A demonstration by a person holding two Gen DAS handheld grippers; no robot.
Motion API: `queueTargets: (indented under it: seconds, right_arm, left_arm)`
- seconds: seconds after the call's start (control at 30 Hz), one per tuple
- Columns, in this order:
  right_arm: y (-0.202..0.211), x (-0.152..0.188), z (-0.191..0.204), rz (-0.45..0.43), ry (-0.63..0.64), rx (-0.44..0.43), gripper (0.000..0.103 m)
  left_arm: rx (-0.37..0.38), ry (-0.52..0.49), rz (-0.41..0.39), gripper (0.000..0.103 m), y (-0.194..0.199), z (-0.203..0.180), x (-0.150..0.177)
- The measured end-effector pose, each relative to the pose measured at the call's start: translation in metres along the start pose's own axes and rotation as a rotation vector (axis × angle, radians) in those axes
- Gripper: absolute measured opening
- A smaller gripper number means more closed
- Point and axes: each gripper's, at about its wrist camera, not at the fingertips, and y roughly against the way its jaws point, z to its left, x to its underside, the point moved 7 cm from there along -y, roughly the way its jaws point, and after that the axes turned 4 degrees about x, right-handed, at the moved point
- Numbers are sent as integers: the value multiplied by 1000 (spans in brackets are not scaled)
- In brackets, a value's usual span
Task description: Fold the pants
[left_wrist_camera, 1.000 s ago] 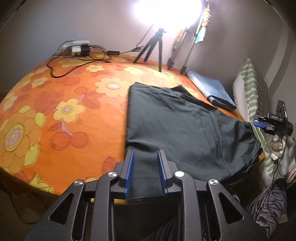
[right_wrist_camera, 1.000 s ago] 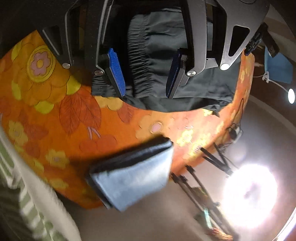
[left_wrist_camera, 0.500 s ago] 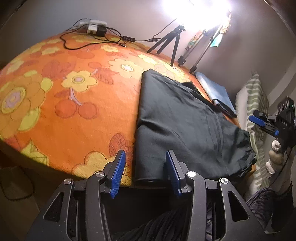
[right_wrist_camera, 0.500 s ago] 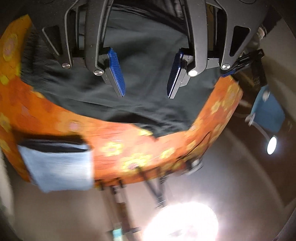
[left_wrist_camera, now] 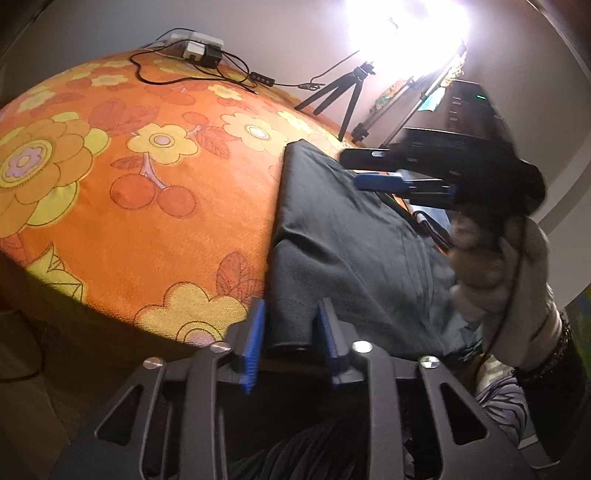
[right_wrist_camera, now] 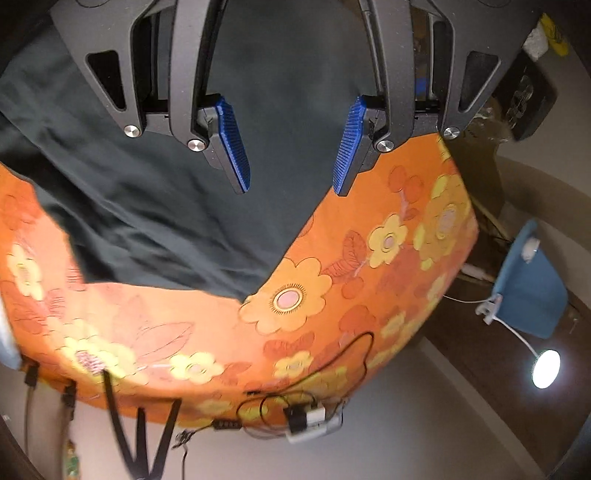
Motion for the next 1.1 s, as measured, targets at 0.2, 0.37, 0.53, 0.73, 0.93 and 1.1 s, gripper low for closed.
queueTargets:
  seconds: [0.2,0.37,0.53,0.73,0.93,1.1]
  right_arm:
    - [-33,-7,-5,44,-27,41,50]
    - [-47,-9,-15,78,-60,50,50]
    - [-48,-11,-14,64,-52,58,50]
    - [-48,-11,-12,86,-52,63,50]
    - [-43,-16,0,88,-18,83,50]
    - [-40,-22,9,87,8,104,50]
  left_arm:
    - [2,-17,-24,5,3,0,4]
    - [-11,-53,-32,4,10,-5,9]
    - [-49,-87,-20,5,11,-7,8]
    - [-117,-141,-18,10,13,-13,8]
    - [-142,-170,-20,18,14,-14,6]
    - [-149,-180,-17,18,14,-14,5]
